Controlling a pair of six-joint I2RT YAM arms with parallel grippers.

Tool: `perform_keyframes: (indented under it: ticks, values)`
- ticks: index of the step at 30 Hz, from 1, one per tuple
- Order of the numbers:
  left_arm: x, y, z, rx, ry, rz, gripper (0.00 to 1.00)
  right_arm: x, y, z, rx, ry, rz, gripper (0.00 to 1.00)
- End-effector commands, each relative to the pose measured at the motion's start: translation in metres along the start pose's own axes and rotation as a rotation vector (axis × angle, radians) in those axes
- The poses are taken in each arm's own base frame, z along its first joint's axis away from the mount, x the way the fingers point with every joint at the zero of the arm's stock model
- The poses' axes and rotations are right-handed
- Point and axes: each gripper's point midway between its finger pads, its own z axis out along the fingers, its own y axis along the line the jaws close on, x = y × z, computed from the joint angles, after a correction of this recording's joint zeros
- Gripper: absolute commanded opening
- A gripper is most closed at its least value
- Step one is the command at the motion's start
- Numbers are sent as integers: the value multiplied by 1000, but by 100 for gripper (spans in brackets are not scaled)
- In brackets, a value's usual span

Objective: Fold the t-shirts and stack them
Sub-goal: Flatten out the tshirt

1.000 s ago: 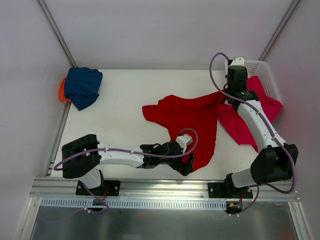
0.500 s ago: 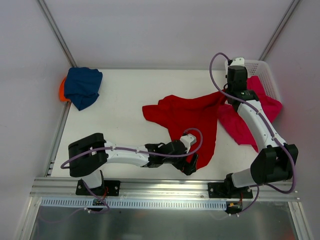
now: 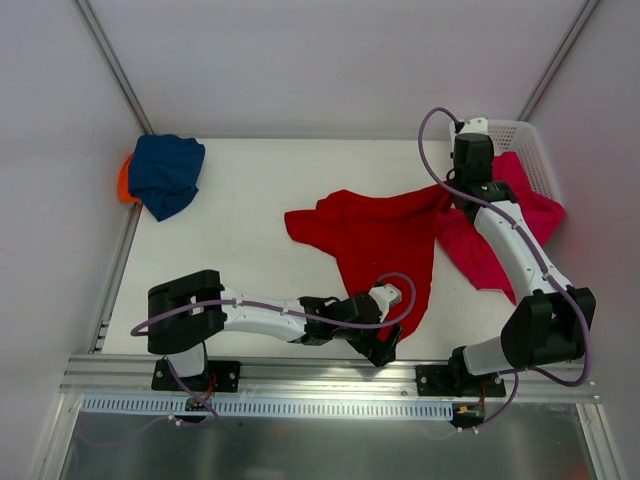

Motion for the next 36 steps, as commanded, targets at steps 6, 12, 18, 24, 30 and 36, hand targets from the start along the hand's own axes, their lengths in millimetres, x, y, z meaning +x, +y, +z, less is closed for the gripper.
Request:
perform_keyframes:
  ticks: [6, 12, 18, 24, 30, 36]
  values:
    - [-4, -11, 2, 12, 6, -21, 92, -8, -9, -6, 19, -38, 69, 0]
    - [-1, -12, 7, 13, 22, -21, 84, -2, -9, -5, 22, -28, 66, 0]
    - [6, -10, 15, 12, 49, -23, 76, 4, -7, -4, 24, -23, 67, 0]
    - [4, -13, 19, 20, 54, -19, 67, 6, -7, -3, 25, -18, 64, 0]
    - [10, -9, 25, 5, 73, -27, 39, 9, -7, -2, 26, -17, 65, 0]
    - [20, 2, 36, -44, 101, -25, 25, 13, -7, -2, 25, -14, 68, 0]
